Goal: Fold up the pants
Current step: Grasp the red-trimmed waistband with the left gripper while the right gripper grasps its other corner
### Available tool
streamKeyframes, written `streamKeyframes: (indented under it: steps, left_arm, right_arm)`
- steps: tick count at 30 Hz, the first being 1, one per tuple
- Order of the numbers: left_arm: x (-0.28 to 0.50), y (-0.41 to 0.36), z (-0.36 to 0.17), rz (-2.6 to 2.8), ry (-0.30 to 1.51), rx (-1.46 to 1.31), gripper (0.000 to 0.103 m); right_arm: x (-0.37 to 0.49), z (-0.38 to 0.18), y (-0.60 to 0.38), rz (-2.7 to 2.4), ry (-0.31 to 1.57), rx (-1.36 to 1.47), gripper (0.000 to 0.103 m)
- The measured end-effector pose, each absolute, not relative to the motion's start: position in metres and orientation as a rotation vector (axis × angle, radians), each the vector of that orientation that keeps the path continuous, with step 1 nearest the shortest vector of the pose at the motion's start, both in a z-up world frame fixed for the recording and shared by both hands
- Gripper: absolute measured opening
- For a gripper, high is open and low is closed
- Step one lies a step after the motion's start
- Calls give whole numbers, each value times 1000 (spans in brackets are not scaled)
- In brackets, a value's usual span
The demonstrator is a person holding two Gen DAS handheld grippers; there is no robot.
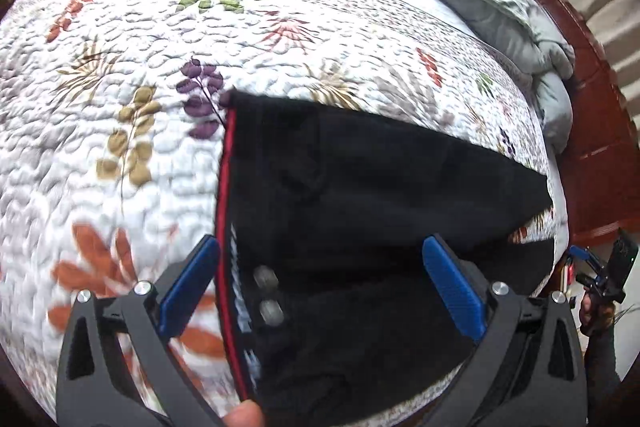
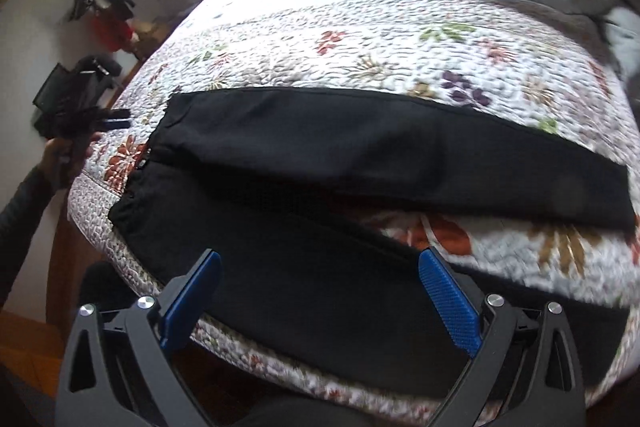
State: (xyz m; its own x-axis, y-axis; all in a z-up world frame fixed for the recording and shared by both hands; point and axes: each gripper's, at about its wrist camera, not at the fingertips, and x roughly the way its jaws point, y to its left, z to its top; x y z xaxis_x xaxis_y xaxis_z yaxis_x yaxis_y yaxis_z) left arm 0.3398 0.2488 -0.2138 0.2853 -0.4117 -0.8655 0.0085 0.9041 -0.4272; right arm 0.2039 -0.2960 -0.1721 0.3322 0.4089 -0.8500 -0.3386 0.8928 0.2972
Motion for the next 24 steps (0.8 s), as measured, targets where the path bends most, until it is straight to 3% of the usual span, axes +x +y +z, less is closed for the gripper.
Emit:
streamKeyframes:
  steps: [7, 11, 13, 16, 18, 22, 24]
  left_arm:
    - [427, 275, -276, -289, 1311, -431, 99]
    - [450, 264, -289, -338, 1365, -298, 77]
    - [455, 257, -289, -401, 1391, -265, 58]
    - [454, 249, -289, -437, 1425, -176, 49]
    - [456, 247, -293, -456, 1447, -156, 32]
    - [461, 251, -299, -500, 1475, -154, 29]
    - [464, 254, -302, -506, 1489, -175, 29]
  right_arm:
    - [286, -181, -254, 688, 1224, 28, 99]
    - [349, -198, -244, 782, 1326, -61, 99]
    - [377, -205, -242, 811, 1373, -89, 99]
    - [421, -218, -241, 815, 1416, -170, 91]
    - [445, -229, -242, 821, 1455, -199, 90]
    - [477, -259, -238, 859, 1538, -237, 85]
    - [486, -277, -234, 897, 1586, -249, 77]
